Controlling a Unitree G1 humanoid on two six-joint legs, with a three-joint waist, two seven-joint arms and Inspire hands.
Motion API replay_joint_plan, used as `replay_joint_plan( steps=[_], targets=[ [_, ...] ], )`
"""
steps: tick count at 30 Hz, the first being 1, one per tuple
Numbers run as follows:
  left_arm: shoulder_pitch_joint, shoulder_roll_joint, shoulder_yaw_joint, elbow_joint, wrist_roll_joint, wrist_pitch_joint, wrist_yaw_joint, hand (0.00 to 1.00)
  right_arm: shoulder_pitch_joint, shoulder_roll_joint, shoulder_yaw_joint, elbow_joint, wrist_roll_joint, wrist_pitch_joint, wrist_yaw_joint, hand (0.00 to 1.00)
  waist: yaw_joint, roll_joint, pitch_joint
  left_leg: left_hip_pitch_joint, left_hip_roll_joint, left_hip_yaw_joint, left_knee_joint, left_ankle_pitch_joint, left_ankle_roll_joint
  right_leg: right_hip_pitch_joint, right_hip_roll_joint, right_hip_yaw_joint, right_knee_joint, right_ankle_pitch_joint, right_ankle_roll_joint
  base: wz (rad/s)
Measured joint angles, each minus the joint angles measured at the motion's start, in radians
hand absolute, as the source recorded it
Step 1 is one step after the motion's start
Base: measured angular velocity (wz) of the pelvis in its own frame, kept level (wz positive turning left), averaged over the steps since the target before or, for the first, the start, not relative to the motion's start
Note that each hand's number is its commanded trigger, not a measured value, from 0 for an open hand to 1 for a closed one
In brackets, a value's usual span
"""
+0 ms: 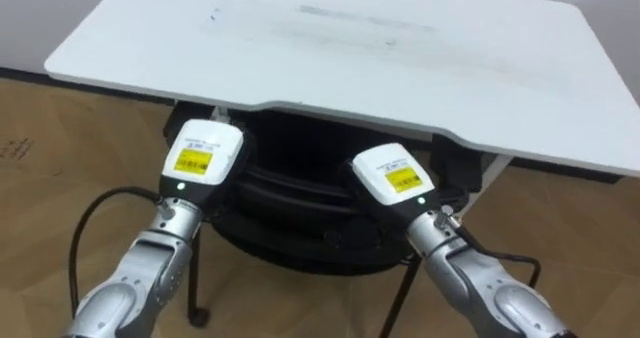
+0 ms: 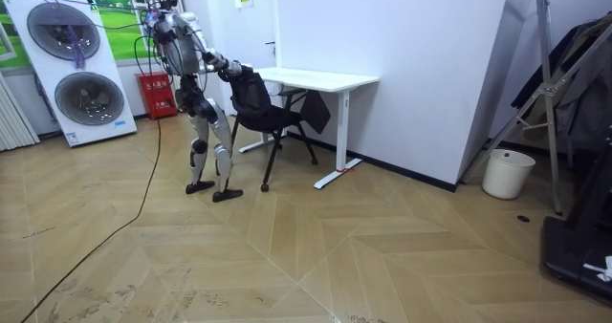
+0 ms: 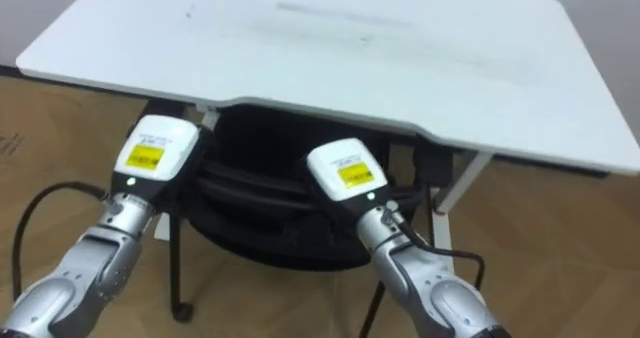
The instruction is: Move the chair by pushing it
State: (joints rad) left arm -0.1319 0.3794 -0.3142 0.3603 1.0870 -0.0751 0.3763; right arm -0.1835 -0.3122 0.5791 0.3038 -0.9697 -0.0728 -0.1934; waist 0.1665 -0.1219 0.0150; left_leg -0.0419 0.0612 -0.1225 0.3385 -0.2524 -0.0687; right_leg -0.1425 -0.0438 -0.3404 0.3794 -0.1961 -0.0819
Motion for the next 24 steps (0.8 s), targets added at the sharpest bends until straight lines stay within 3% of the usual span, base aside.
replay_joint_plan(
  steps=[5, 6, 7, 8, 10, 13, 14, 15, 18, 21, 24],
  targets=[
    [0.002, -0.005, -0.002, -0.002, 0.010, 0.003, -0.014, 1.00, -0.001, 0.009, -0.005, 0.021, -0.002, 0.000, 0.006, 1.00, -0.005, -0.008, -0.0002, 0.000, 0.010, 0.008, 0.006, -0.003, -0.006, 0.012, -0.001, -0.020, -0.003, -0.005, -0.006, 0.07],
    [-0.002, -0.007, -0.001, 0.001, 0.015, 0.004, -0.015, 1.00, -0.001, 0.015, -0.009, 0.025, -0.011, -0.001, 0.007, 0.87, -0.006, -0.009, 0.0001, -0.002, 0.014, 0.007, 0.013, -0.005, -0.009, 0.016, -0.002, -0.033, -0.003, -0.007, -0.009, 0.11],
    [-0.003, -0.007, -0.001, 0.001, 0.015, 0.004, -0.016, 0.02, -0.001, 0.017, -0.011, 0.025, -0.016, -0.001, 0.010, 0.15, -0.007, -0.009, 0.0002, -0.004, 0.017, 0.007, 0.018, -0.008, -0.010, 0.019, -0.003, -0.043, -0.003, -0.008, -0.011, 0.15],
    [-0.003, -0.007, -0.001, 0.001, 0.016, 0.004, -0.016, 0.00, -0.001, 0.020, -0.013, 0.025, -0.018, -0.001, 0.015, 0.00, -0.011, -0.007, 0.0007, -0.010, 0.020, 0.001, 0.029, -0.013, -0.013, 0.024, -0.004, -0.059, -0.001, -0.010, -0.014, 0.25],
    [0.002, -0.006, -0.001, 0.002, 0.016, 0.004, -0.016, 0.00, 0.004, 0.025, -0.017, 0.025, -0.017, 0.000, 0.018, 0.00, -0.026, 0.004, 0.0058, -0.014, 0.025, -0.019, 0.046, -0.023, -0.019, 0.039, -0.002, -0.084, -0.002, -0.015, -0.016, 0.26],
    [0.011, -0.013, 0.001, 0.005, 0.011, 0.008, -0.014, 0.00, 0.009, 0.035, -0.030, 0.026, -0.013, -0.001, 0.032, 0.00, -0.040, 0.016, 0.0050, -0.016, 0.034, -0.028, 0.065, -0.031, -0.022, 0.059, 0.004, -0.105, -0.006, -0.019, -0.019, 0.24],
    [0.016, -0.033, 0.000, 0.007, 0.005, 0.019, -0.017, 0.00, 0.013, 0.036, -0.035, 0.037, -0.008, -0.004, 0.036, 0.00, -0.058, 0.024, 0.0044, -0.016, 0.034, -0.025, 0.072, -0.025, -0.029, 0.071, 0.009, -0.101, -0.014, -0.021, -0.016, 0.46],
    [0.018, -0.062, 0.000, 0.015, -0.004, 0.033, -0.019, 0.00, 0.029, 0.036, -0.049, 0.037, -0.007, -0.005, 0.039, 0.00, -0.057, 0.033, -0.0021, -0.016, 0.034, -0.006, 0.075, -0.021, -0.028, 0.074, 0.009, -0.095, -0.016, -0.021, -0.015, 0.34],
    [0.031, -0.104, 0.013, 0.014, -0.050, 0.049, -0.019, 0.00, 0.037, 0.037, -0.067, 0.036, -0.008, -0.006, 0.044, 0.00, -0.029, 0.045, -0.0082, 0.016, 0.030, 0.031, 0.032, -0.006, -0.021, 0.070, 0.010, -0.052, -0.019, -0.006, -0.004, -0.23],
    [0.048, -0.136, 0.030, 0.011, -0.089, 0.051, -0.015, 0.00, 0.041, 0.038, -0.090, 0.043, 0.002, -0.024, 0.044, 0.00, -0.026, 0.057, -0.0091, 0.050, 0.025, 0.066, -0.015, 0.010, -0.016, 0.072, 0.009, -0.019, -0.030, 0.009, 0.001, -0.31],
    [0.065, -0.145, 0.034, 0.000, -0.157, 0.062, -0.012, 0.00, 0.043, 0.038, -0.095, 0.042, 0.070, -0.024, 0.060, 0.00, -0.033, 0.061, -0.0136, 0.083, 0.013, 0.082, -0.085, 0.041, -0.008, 0.074, 0.006, -0.003, -0.047, 0.025, 0.007, -0.15]
  ],
)
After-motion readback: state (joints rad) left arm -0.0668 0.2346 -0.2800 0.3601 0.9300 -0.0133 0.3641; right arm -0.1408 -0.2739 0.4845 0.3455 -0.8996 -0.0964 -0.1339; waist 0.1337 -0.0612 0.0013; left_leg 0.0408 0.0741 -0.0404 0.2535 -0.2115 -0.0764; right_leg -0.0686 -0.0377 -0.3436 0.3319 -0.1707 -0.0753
